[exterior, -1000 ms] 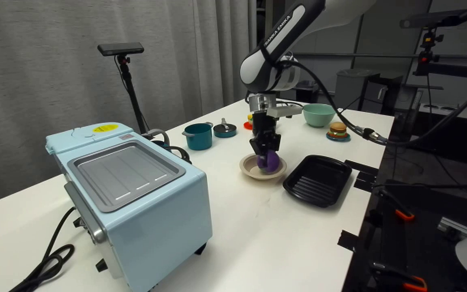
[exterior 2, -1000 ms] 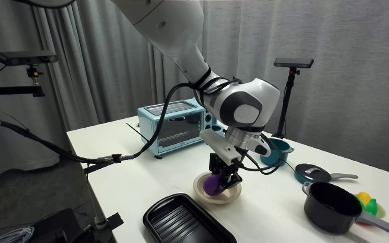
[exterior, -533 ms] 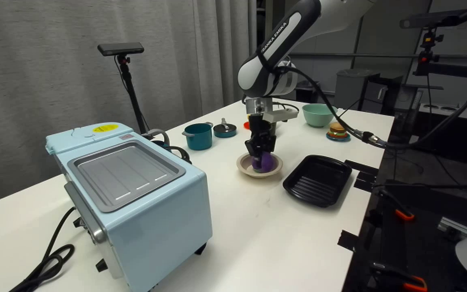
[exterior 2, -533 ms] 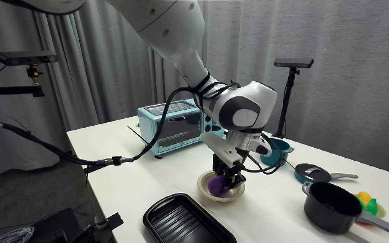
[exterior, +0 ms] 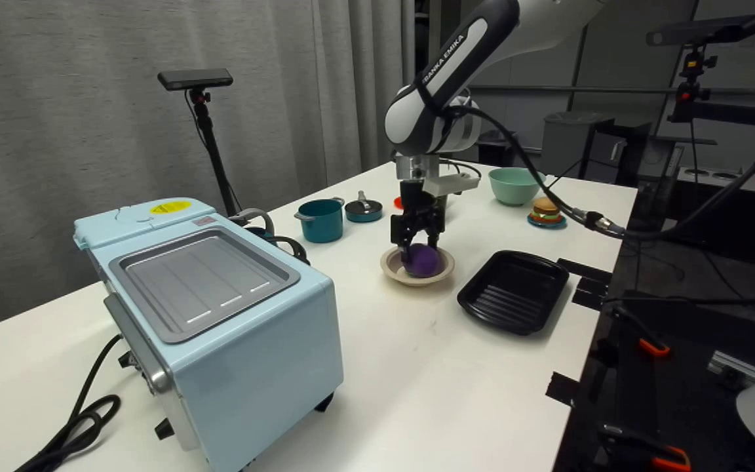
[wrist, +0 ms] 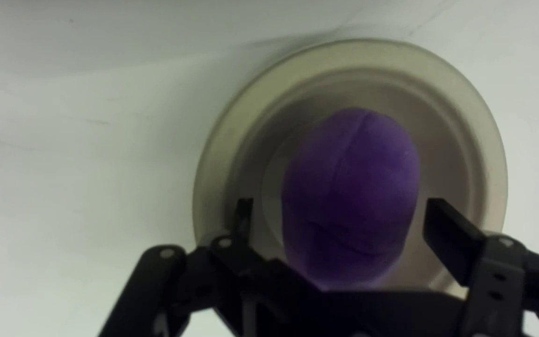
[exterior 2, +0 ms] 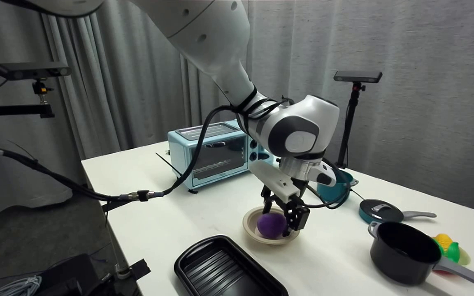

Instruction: Put the purple plush toy on the beige plate

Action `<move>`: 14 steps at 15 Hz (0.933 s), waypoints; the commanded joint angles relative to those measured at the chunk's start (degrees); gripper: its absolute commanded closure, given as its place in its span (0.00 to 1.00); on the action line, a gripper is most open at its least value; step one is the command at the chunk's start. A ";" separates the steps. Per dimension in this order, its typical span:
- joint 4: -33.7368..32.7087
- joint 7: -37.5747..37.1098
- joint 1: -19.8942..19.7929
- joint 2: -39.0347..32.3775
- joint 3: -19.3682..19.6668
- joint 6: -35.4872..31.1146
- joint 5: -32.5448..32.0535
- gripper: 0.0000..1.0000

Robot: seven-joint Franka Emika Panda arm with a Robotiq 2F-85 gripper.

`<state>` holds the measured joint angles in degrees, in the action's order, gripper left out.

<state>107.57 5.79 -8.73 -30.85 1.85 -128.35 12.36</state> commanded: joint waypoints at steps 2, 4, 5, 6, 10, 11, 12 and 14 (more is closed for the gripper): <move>0.98 0.19 -0.37 2.69 0.64 -0.66 -0.90 0.00; 1.69 0.51 -0.77 4.46 0.74 -0.36 -0.45 0.00; 2.18 0.71 -0.99 5.55 0.73 -0.39 -0.17 0.00; 2.42 0.85 -1.15 6.40 0.74 -0.24 0.00 0.00; 3.92 1.35 -1.52 10.29 0.83 -0.88 0.52 0.00; 4.27 1.43 -1.59 11.22 0.88 -0.86 0.64 0.00; 4.74 1.54 -1.65 12.21 0.95 -0.84 0.73 0.00; 5.61 1.62 -1.70 14.15 1.18 -0.63 0.78 0.00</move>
<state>110.13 5.88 -10.04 -20.76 2.71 -128.45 12.43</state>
